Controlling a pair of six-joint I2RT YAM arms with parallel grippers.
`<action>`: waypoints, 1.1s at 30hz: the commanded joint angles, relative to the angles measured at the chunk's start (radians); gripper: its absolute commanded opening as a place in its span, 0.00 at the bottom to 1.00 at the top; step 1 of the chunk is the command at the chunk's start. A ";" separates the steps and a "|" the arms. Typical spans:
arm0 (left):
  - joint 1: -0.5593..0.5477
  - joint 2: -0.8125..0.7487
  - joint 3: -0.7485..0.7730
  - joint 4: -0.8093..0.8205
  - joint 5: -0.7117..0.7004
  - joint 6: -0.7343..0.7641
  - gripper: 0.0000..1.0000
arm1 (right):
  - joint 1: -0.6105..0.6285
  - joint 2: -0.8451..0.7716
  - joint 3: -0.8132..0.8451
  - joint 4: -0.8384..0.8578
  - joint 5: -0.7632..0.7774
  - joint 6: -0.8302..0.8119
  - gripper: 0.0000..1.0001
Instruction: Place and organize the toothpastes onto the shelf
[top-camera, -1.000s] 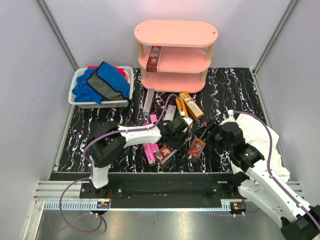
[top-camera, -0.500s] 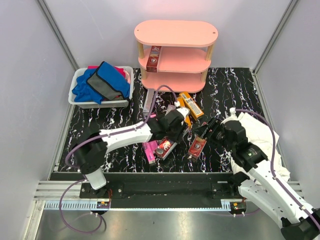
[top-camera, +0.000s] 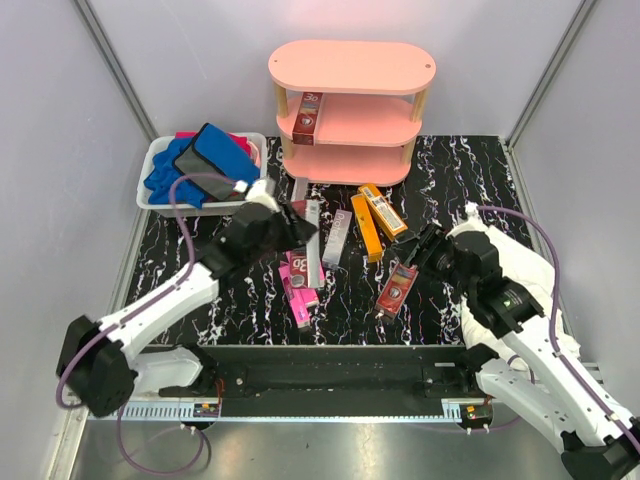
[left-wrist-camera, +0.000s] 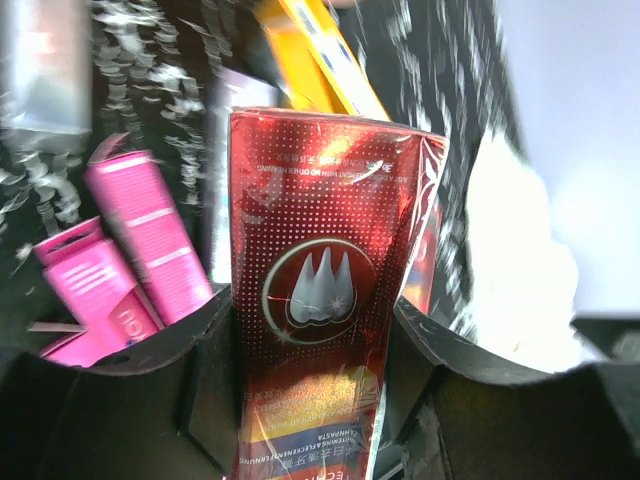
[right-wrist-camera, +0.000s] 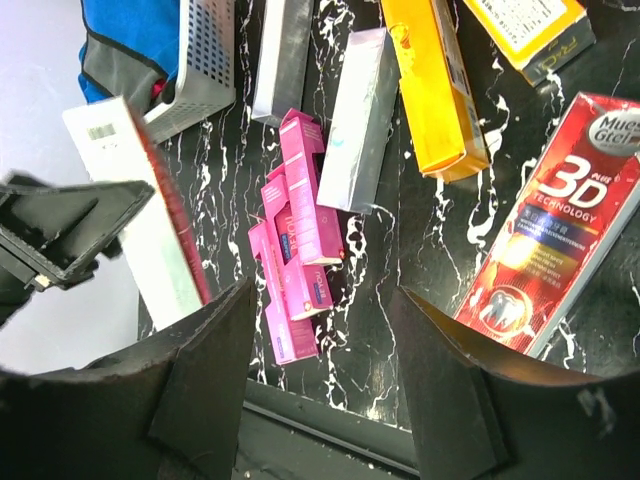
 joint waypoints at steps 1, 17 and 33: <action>0.072 -0.155 -0.134 0.234 0.047 -0.275 0.50 | 0.021 0.025 0.048 0.033 0.022 -0.041 0.66; 0.160 -0.299 -0.334 0.429 0.112 -0.557 0.50 | 0.630 0.299 0.120 0.371 0.375 -0.204 0.78; 0.184 -0.293 -0.354 0.520 0.170 -0.617 0.50 | 0.828 0.542 0.166 0.522 0.699 -0.248 0.84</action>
